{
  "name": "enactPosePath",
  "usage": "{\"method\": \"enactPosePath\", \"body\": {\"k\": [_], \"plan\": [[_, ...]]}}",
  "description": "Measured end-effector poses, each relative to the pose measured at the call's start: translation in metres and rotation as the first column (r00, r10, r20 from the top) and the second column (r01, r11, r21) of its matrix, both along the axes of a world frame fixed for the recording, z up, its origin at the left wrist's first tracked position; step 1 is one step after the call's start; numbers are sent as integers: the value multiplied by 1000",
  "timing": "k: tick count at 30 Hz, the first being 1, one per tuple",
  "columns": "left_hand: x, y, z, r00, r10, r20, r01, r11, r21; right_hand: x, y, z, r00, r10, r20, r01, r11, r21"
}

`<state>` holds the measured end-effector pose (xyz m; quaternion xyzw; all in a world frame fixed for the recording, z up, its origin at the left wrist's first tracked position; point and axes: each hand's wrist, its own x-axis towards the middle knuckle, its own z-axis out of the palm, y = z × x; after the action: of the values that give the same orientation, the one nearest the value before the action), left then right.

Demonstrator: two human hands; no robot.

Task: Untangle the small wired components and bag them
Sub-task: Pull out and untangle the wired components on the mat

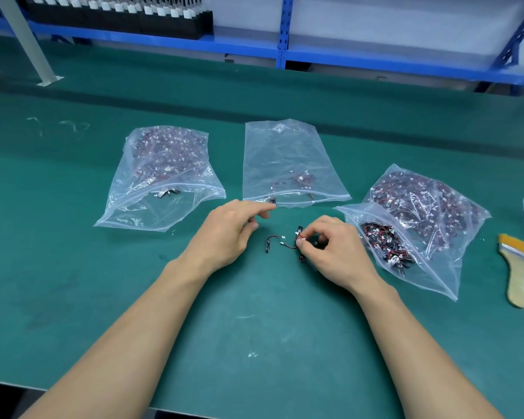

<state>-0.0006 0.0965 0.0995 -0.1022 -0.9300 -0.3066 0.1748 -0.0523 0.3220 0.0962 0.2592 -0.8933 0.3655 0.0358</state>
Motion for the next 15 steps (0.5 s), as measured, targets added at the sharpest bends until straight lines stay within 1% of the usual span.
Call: {"method": "enactPosePath", "body": {"k": [2, 4, 7, 9, 11, 15], "plan": [[2, 1, 1, 998, 29, -49, -29, 1000, -3, 0, 0, -1, 1000, -2, 2, 2, 1000, -4], [5, 4, 2, 998, -12, -58, 10, 1000, -26, 0, 0, -1, 1000, -3, 9, 3, 1000, -10], [7, 7, 2, 993, -105, 53, 110, 990, -91, -1, 0, -1, 999, -9, 31, 10, 999, -33], [7, 7, 2, 991, -90, 100, 104, 984, -146, -1, 0, -1, 999, -22, 34, 23, 999, -39], [8, 3, 2, 992, -50, 114, 70, 981, -179, -1, 2, 0, 999, -36, 35, 37, 999, -38], [11, -6, 3, 994, -4, 107, 23, 985, -172, -1, 5, 3, 997, -54, 56, 58, 996, -65]]}}
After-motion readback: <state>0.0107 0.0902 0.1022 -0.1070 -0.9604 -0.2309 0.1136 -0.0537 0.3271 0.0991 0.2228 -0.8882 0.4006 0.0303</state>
